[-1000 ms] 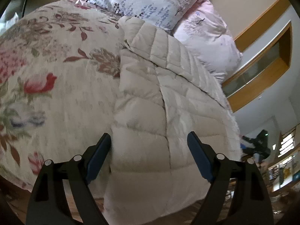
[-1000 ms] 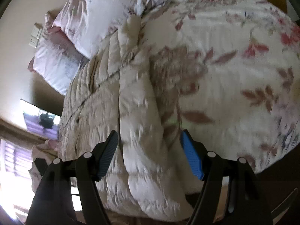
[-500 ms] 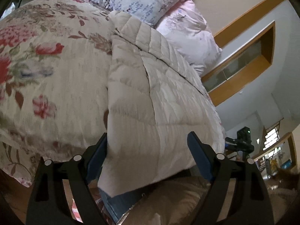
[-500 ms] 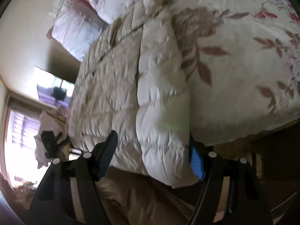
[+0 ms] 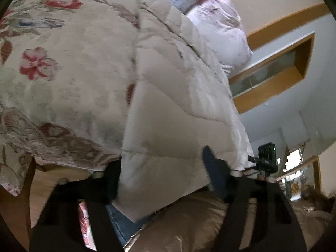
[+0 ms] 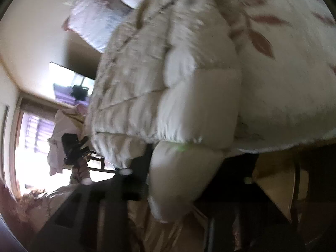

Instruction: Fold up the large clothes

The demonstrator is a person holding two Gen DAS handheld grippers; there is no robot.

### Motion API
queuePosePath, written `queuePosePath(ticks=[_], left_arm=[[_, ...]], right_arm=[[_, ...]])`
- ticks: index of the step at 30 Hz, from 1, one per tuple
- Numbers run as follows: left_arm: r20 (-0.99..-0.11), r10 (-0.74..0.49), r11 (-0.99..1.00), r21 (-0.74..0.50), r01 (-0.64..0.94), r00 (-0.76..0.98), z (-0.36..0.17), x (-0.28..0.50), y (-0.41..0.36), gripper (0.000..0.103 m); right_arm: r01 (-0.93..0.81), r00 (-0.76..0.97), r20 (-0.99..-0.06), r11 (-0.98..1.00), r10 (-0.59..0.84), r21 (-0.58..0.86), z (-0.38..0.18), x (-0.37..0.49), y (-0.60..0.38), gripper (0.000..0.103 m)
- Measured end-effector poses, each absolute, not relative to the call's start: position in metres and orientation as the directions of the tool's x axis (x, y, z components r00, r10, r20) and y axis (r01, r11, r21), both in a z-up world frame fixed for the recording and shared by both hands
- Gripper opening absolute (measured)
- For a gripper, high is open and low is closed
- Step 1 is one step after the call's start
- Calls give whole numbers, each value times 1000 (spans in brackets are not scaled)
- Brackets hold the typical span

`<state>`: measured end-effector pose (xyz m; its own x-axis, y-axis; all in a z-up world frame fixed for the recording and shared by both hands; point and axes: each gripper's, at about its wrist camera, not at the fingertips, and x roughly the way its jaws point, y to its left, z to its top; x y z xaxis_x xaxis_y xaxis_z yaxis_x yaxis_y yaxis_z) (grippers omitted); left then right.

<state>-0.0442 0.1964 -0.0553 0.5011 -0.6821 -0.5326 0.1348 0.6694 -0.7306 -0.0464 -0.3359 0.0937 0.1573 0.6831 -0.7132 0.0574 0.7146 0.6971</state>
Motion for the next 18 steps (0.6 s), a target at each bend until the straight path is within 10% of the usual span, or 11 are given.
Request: queuePosePath(ticks=[7, 18], left_arm=[[-465, -689, 674, -693, 255, 556, -13, -51, 193, 23], [-414, -493, 767, -622, 158, 765, 73, 11, 212, 19]], right_arm=[[-137, 369, -660, 740, 655, 658, 159, -33, -323, 17], [-61, 702, -665, 952, 254, 299, 215, 31, -293, 17]])
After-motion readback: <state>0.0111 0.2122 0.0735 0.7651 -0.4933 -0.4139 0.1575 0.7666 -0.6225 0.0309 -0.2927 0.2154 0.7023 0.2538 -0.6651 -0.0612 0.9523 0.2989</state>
